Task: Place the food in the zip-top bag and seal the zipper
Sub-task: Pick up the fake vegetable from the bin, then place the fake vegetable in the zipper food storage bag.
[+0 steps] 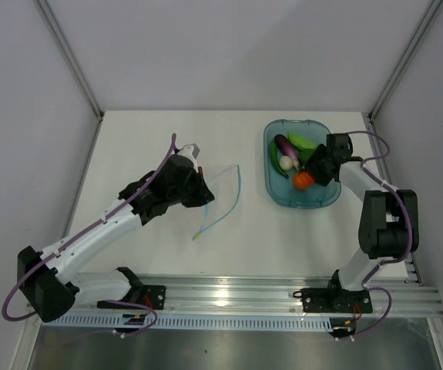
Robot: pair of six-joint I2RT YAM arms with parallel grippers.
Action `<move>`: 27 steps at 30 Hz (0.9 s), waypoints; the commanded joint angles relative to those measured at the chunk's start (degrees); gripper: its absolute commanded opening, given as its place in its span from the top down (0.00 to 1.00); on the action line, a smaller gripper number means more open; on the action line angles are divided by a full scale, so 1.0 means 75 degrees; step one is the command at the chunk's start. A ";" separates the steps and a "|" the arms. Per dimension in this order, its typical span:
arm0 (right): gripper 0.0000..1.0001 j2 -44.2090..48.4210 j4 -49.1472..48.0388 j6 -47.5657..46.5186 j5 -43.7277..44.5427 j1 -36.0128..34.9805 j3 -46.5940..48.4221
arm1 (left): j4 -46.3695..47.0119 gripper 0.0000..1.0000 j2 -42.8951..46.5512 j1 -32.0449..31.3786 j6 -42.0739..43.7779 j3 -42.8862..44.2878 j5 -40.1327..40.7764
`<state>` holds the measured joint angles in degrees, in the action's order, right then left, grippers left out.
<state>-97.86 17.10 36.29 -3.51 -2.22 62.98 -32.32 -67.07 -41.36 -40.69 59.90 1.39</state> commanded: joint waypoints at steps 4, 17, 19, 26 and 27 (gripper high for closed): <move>0.90 0.1282 0.0309 -0.0245 -0.0294 -0.0114 0.0134 | -0.0425 0.99 -0.0162 0.0078 -0.0364 0.0590 -0.0443; 0.96 0.3859 0.0825 -0.1686 -0.0283 -0.2984 0.0789 | 0.0160 0.99 -0.0245 0.0464 -0.0575 0.0533 -0.1743; 0.96 0.4118 0.0709 -0.1803 -0.0282 -0.3393 0.0813 | 0.0149 0.99 -0.0292 0.0523 -0.0598 0.0580 -0.1953; 0.98 0.4834 0.0181 -0.2143 -0.0142 -0.4402 0.0720 | 0.0067 1.00 -0.0339 0.0663 -0.0692 0.0639 -0.2118; 0.97 0.4822 0.0146 -0.2225 -0.0153 -0.4670 0.0731 | 0.0125 0.99 -0.0339 0.0675 -0.0704 0.0650 -0.2165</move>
<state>-62.19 21.10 22.92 -5.67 -33.89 66.92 -32.69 -69.49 -37.17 -44.56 62.19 -12.32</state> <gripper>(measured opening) 0.578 0.003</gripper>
